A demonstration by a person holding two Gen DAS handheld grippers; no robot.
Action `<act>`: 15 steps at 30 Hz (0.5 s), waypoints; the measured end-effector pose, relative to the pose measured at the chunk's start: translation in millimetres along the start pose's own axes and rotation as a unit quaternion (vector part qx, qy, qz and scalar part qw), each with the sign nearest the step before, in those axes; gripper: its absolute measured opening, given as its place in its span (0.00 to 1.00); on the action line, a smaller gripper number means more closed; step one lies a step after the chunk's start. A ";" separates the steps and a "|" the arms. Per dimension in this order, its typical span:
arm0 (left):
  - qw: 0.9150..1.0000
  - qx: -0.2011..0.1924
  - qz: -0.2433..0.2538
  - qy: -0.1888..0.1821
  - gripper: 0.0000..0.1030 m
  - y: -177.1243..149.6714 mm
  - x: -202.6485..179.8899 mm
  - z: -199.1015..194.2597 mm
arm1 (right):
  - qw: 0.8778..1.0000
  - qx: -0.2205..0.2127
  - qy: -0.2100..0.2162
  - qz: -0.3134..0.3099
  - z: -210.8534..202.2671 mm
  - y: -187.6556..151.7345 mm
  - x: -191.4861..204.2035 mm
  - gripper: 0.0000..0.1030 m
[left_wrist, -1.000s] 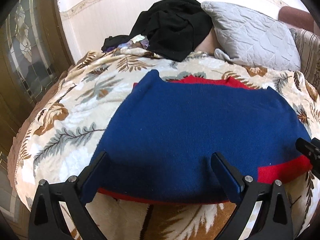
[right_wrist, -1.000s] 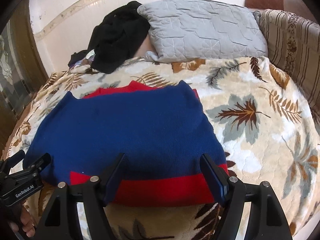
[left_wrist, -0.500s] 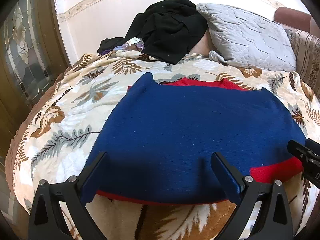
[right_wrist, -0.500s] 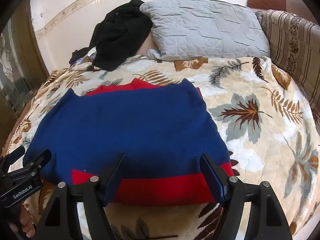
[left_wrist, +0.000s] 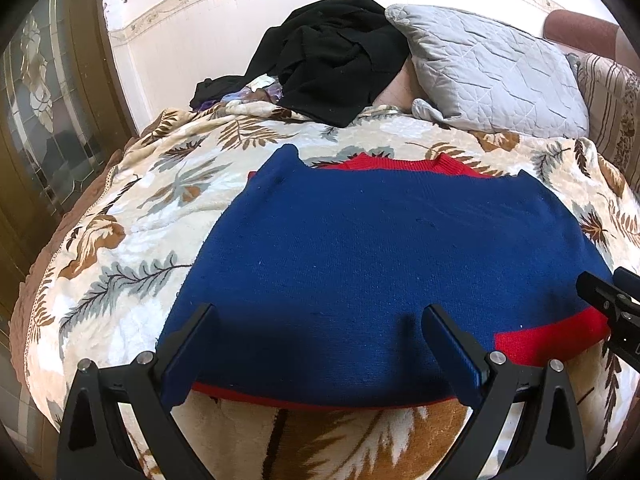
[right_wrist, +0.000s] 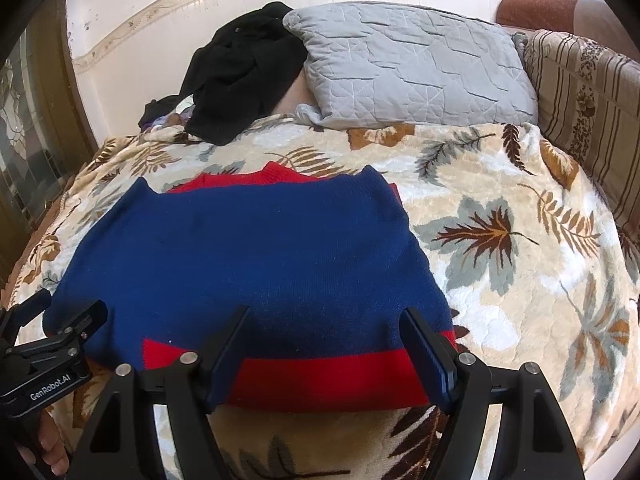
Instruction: Fold small clothes
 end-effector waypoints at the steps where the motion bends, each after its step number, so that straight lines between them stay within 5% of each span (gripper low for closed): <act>1: 1.000 0.000 0.000 -0.001 0.98 0.0 0.0 0.0 | 1.000 0.000 0.000 0.000 0.0 -0.1 0.0 0.76; 15: 1.000 -0.002 -0.003 -0.001 0.98 0.8 2.6 -2.9 | 1.000 -0.003 -0.003 -0.004 -1.3 0.4 0.4 0.76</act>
Point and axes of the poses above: each gripper's, at about its wrist camera, not at the fingertips, and z roughly the way its jaws point, x to its left, y to its top, the point moved 2 cm from there along z, roughly the way its jaws point, and after that the axes turned 7 degrees about -z, right-handed, at the moved point
